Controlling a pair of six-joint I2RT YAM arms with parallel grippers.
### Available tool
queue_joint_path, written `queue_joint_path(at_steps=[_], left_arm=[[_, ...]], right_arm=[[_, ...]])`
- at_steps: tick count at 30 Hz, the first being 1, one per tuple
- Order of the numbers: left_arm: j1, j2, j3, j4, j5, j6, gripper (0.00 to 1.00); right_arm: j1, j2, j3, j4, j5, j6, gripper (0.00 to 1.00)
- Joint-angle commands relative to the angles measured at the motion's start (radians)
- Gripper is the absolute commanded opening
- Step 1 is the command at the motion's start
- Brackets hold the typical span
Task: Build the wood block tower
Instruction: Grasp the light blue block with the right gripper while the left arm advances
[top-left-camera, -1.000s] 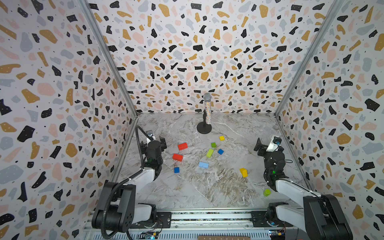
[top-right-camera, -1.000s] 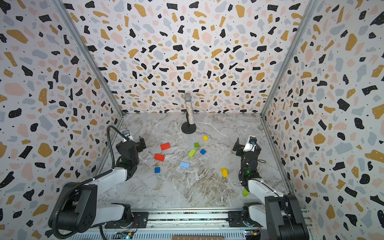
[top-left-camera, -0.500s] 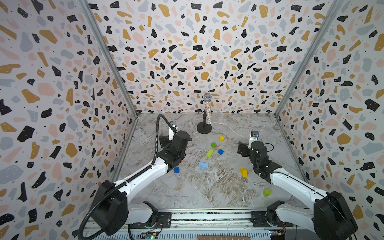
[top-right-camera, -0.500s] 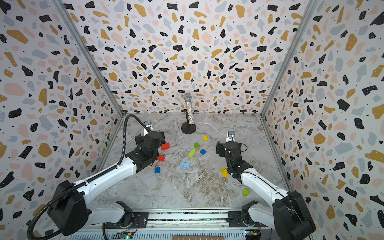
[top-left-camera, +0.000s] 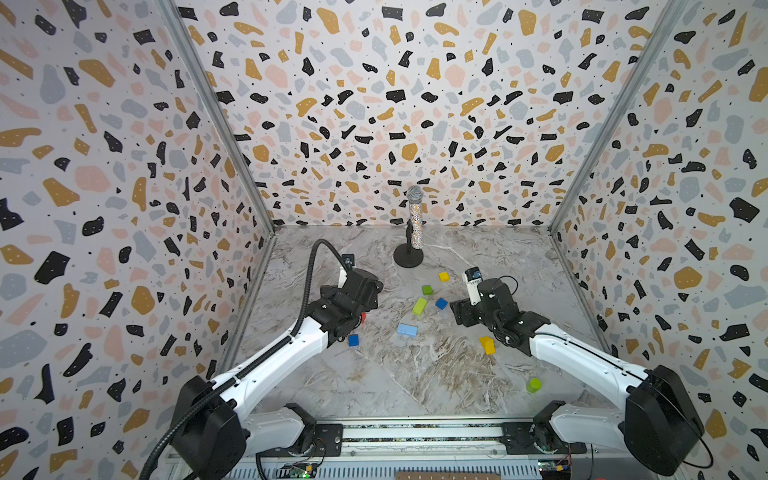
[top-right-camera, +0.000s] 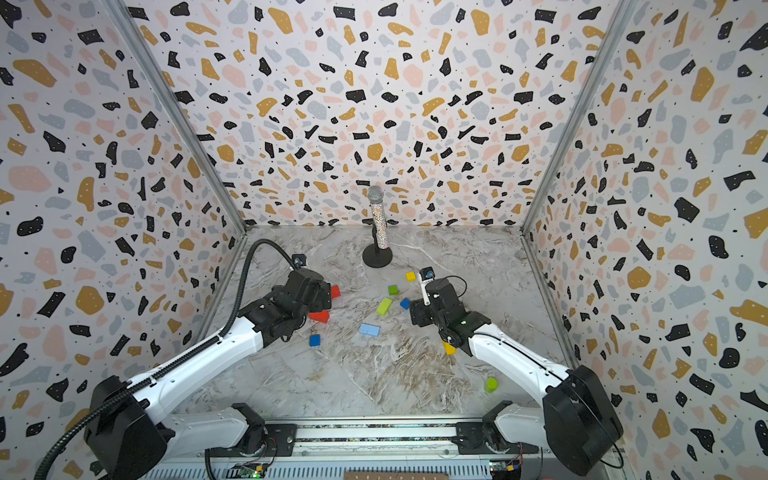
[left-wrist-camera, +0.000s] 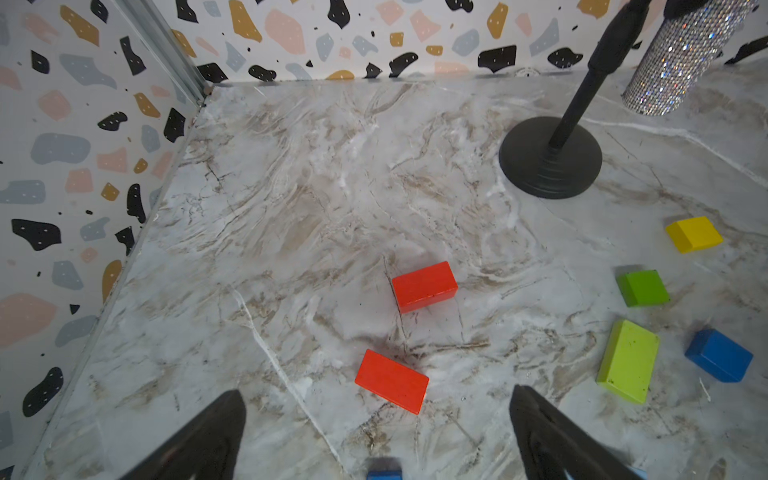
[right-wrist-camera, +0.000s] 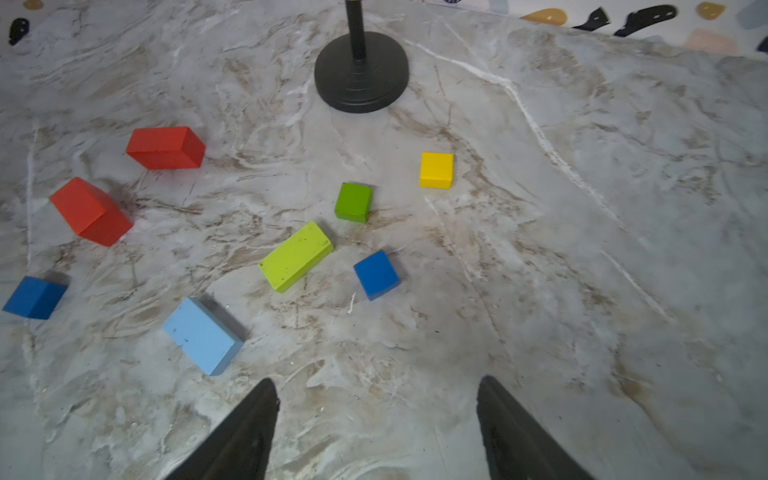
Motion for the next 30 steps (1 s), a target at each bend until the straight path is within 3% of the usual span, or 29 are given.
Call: queue_joint_path(at_steps=[1, 7, 12, 23, 26, 30], left_arm=[[-0.004, -0.012, 0.026, -0.021, 0.04, -0.018, 1.0], [-0.003, -0.119, -0.13, 0.147, 0.08, -0.112, 1.0], [-0.003, -0.132, -0.175, 0.167, 0.075, -0.121, 1.0], [-0.001, -0.275, -0.349, 0.23, 0.028, -0.161, 1.0], [-0.001, -0.325, -0.392, 0.235, 0.018, -0.168, 1.0], [0.0, -0.38, -0.425, 0.205, 0.006, -0.177, 1.0]], right_arm=[[0.006, 0.049, 0.093, -0.09, -0.075, -0.058, 0.77], [0.005, 0.207, 0.276, -0.238, -0.122, -0.128, 0.77], [0.009, 0.318, 0.353, -0.257, -0.216, -0.165, 0.78], [0.102, 0.413, 0.417, -0.275, -0.269, -0.305, 0.76], [0.11, 0.453, 0.446, -0.307, -0.324, -0.338, 0.69], [0.128, 0.477, 0.448, -0.323, -0.358, -0.38, 0.68]])
